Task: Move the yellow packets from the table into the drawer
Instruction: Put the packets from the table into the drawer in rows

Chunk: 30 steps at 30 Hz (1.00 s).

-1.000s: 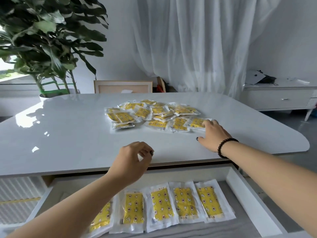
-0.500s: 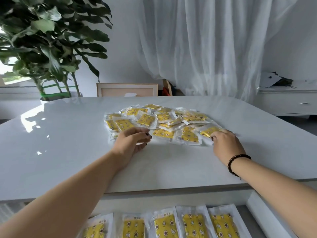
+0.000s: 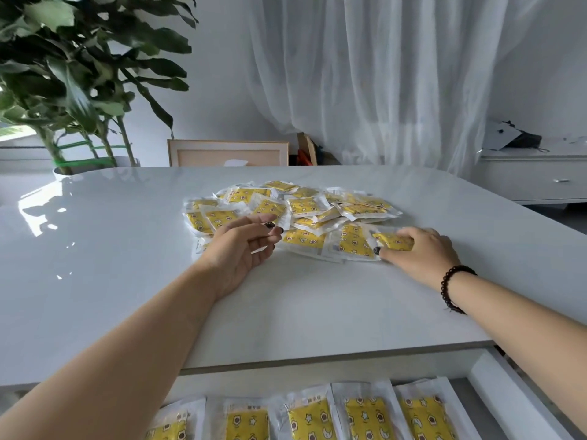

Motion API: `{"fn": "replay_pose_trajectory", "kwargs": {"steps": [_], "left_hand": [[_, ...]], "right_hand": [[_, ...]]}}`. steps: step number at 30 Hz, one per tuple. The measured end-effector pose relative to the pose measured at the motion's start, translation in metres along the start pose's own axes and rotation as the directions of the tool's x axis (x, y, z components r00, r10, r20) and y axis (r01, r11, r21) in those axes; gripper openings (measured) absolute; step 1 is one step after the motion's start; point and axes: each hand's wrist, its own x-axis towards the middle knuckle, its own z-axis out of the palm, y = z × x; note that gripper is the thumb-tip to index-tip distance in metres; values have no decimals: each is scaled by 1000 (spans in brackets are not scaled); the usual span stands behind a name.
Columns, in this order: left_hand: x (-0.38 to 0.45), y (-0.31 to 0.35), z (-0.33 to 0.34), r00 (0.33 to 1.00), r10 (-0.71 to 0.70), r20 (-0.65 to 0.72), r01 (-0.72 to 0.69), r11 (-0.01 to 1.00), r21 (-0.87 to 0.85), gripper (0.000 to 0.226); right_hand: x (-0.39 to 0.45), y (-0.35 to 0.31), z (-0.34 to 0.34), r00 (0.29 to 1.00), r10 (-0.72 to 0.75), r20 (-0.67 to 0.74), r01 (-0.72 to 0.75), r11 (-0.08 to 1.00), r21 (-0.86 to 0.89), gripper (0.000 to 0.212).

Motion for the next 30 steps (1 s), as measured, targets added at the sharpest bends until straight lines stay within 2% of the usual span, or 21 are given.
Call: {"fn": "replay_pose_trajectory", "kwargs": {"steps": [2, 4, 7, 9, 11, 13, 16, 18, 19, 20, 22, 24, 26, 27, 28, 30], "left_hand": [[0, -1, 1, 1000, 11, 1, -11, 1000, 26, 20], [-2, -3, 3, 999, 35, 3, -35, 996, 81, 19], [-5, -7, 8, 995, 99, 21, -100, 950, 295, 20], [-8, -11, 12, 988, 139, 63, -152, 872, 464, 20], [-9, -15, 15, 982, 150, 118, -190, 793, 578, 14], [-9, -16, 16, 977, 141, 157, -209, 760, 615, 17], [-9, -15, 15, 975, 149, 167, -221, 768, 601, 40], [-9, -14, 14, 979, 177, 98, -202, 820, 536, 50], [-9, -13, 14, 984, 171, 50, -173, 850, 497, 52], [-8, -12, 13, 986, 164, 12, -148, 858, 492, 53], [-4, -13, 9, 984, 171, -51, -112, 811, 574, 47], [-2, -13, 6, 977, 176, -116, -80, 818, 570, 42], [1, -11, 3, 974, 144, -176, -61, 911, 408, 29], [2, -10, 2, 972, 126, -198, -61, 950, 306, 18], [4, -8, 2, 968, 123, -218, -70, 969, 236, 15], [7, -6, -2, 957, 128, -260, -92, 985, 145, 16]], "right_hand": [[-8, -5, 1, 993, -102, -60, 110, 984, 140, 43], [-19, -12, 5, 974, -194, -115, 213, 957, 195, 29], [-25, -23, 13, 949, -270, -162, 295, 943, 156, 22], [-25, -30, 16, 929, -269, -256, 327, 919, 221, 14], [-26, -42, 18, 865, -253, -433, 411, 853, 322, 9], [-31, -60, 25, 793, -267, -547, 513, 778, 364, 8], [-43, -92, 42, 748, -387, -539, 634, 657, 408, 9], [-50, -109, 51, 706, -502, -500, 704, 577, 415, 7], [-52, -114, 52, 710, -523, -472, 704, 554, 444, 7], [-53, -116, 53, 745, -514, -427, 667, 548, 505, 9], [-52, -115, 50, 831, -469, -299, 541, 559, 629, 16], [-50, -110, 47, 859, -435, -270, 500, 599, 626, 22], [-38, -99, 44, 813, -432, -390, 577, 683, 447, 21], [-31, -91, 41, 812, -416, -410, 559, 756, 341, 20], [-23, -82, 39, 849, -377, -369, 481, 841, 248, 23], [-11, -66, 35, 968, -195, -160, 208, 976, 65, 54]]}}
